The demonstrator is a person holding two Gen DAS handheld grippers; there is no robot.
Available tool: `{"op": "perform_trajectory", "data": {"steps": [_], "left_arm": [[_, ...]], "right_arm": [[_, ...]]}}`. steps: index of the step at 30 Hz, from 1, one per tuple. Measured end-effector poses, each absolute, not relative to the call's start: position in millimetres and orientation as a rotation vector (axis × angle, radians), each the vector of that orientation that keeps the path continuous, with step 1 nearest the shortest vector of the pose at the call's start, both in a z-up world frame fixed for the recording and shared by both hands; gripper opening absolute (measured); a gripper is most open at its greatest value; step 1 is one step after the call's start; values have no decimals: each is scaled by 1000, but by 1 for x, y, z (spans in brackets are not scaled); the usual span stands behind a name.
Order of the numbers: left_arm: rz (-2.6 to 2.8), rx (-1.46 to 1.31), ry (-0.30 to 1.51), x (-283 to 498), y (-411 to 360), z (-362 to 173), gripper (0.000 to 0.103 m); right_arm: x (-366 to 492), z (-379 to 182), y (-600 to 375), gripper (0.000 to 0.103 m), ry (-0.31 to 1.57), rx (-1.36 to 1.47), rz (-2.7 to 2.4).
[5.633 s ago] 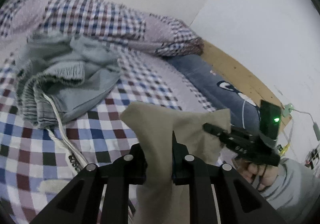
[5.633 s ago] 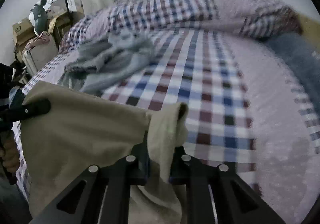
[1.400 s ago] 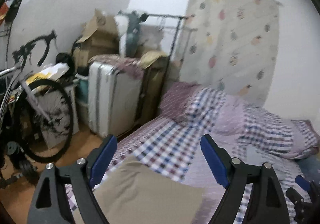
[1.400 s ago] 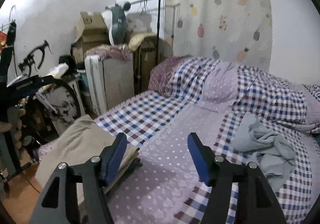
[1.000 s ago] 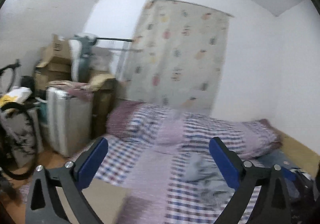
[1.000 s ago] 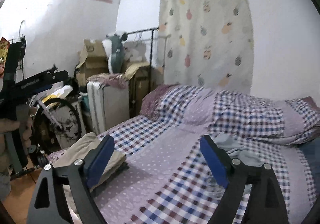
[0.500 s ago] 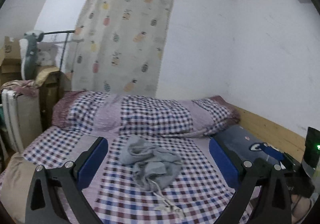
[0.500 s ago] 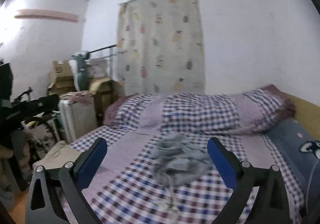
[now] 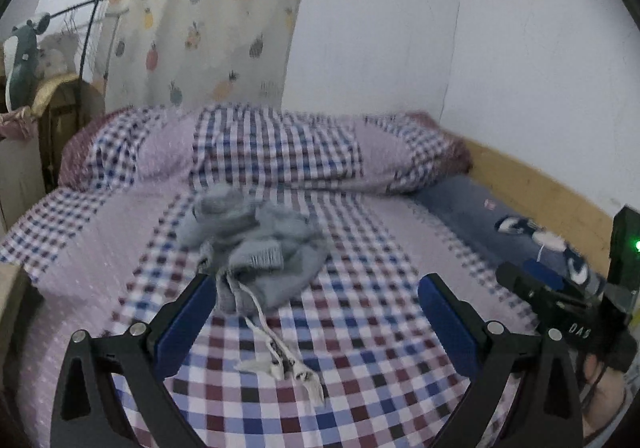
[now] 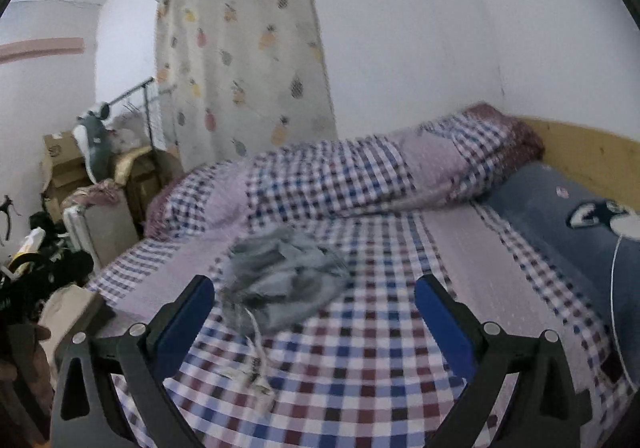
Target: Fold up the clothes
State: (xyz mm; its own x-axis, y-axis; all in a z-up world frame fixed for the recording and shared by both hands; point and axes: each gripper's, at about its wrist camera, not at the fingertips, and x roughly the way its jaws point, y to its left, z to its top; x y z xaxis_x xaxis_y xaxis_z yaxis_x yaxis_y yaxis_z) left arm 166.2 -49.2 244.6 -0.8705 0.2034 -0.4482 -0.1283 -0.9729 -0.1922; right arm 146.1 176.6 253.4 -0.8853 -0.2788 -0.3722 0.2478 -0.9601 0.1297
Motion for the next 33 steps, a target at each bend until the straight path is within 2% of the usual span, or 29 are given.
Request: {"op": "perform_trajectory", "data": {"steps": [16,22,33], "left_arm": [[2881,-1028,-132,56,4,81,102],[2901,-1107,-83,30,5,48,102],[2824,-1358,-52,-1,8,13,102]], "right_arm": [[30,94,195,102,-115,931,-2747],[-6,43,201,102,-157,1087,-2721],[-39,-5,196,102,-127,1243,-2684]]}}
